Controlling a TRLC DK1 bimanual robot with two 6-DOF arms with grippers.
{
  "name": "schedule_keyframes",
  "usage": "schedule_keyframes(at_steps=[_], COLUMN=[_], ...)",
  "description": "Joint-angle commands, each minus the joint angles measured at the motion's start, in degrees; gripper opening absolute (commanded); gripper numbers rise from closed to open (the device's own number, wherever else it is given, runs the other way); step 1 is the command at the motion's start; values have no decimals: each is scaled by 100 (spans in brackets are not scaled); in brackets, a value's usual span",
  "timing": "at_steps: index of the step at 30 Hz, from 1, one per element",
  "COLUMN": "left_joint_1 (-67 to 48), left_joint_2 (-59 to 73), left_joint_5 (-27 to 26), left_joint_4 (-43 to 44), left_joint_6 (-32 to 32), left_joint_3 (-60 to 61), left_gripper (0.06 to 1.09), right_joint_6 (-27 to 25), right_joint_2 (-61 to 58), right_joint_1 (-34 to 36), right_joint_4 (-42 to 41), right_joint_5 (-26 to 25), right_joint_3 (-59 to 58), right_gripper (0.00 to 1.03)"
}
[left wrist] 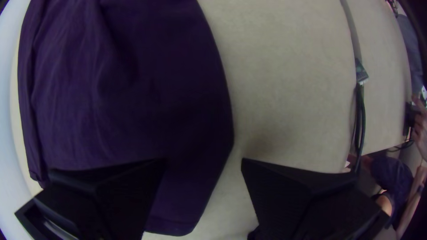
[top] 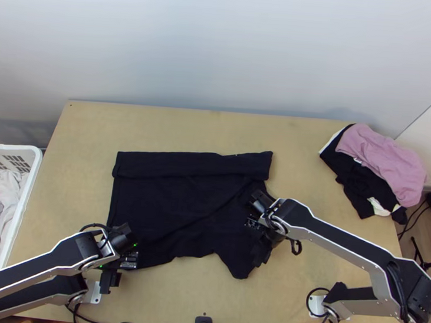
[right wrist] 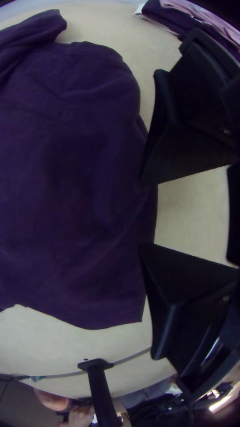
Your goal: Fold the t-shirt
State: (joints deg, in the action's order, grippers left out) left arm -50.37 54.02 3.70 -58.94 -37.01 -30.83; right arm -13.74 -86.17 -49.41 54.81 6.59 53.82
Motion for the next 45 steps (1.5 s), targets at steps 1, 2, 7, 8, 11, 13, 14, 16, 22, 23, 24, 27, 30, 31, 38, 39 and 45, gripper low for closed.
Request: schedule_keyframes(at_steps=[1,2,7,8,11,13,14,16,22,23,24,27,30,31,38,39,45], left_joint_1=[18,27,45,71,203,326,361,379,888,1214,1556,2699,3771,4009,5125,5274,5758], left_joint_2=[-76,-85,-129,-155,-295,-357,-401,-506,-920,-1007,-1069,-981,-594,-462,329,548,1858], left_joint_5=[43,43,174,174,174,174,166,166,-195,-379,-555,-1126,-1654,-1733,-2137,-2260,-2656], left_joint_4=[67,67,216,216,234,295,330,401,462,453,445,401,234,234,374,365,383], left_joint_6=[72,80,89,89,45,-25,-69,-69,-456,-640,-816,-1229,-1493,-1581,-1713,-1660,-1212], left_joint_3=[130,130,306,297,218,226,244,262,86,7,-108,-512,-934,-1030,-1742,-1953,-3061], left_gripper=[88,88,80,75,59,44,35,23,10,10,10,10,10,10,10,10,10], right_joint_6=[-6,-6,-59,-76,-129,-200,-226,-261,-270,-287,-287,-349,-454,-507,-639,-648,-665], right_joint_2=[-23,-31,-40,-40,-49,-49,-49,-49,48,162,294,698,927,935,848,804,118], right_joint_1=[-16,-16,-25,-25,-34,-43,-69,-104,-60,54,195,740,1320,1495,2111,2181,2770], right_joint_4=[-172,-172,-251,-251,-260,-330,-365,-365,-146,-93,-67,136,373,426,698,751,839], right_joint_5=[-105,-105,-105,-105,-105,-96,-96,-96,97,202,299,668,1099,1169,1565,1661,2154], right_joint_3=[-65,-65,-56,-47,-47,-74,-91,-100,-21,-12,-3,76,234,269,849,981,1886], right_gripper=[55,55,35,32,20,7,3,3,3,3,3,3,3,3,3,3,3])
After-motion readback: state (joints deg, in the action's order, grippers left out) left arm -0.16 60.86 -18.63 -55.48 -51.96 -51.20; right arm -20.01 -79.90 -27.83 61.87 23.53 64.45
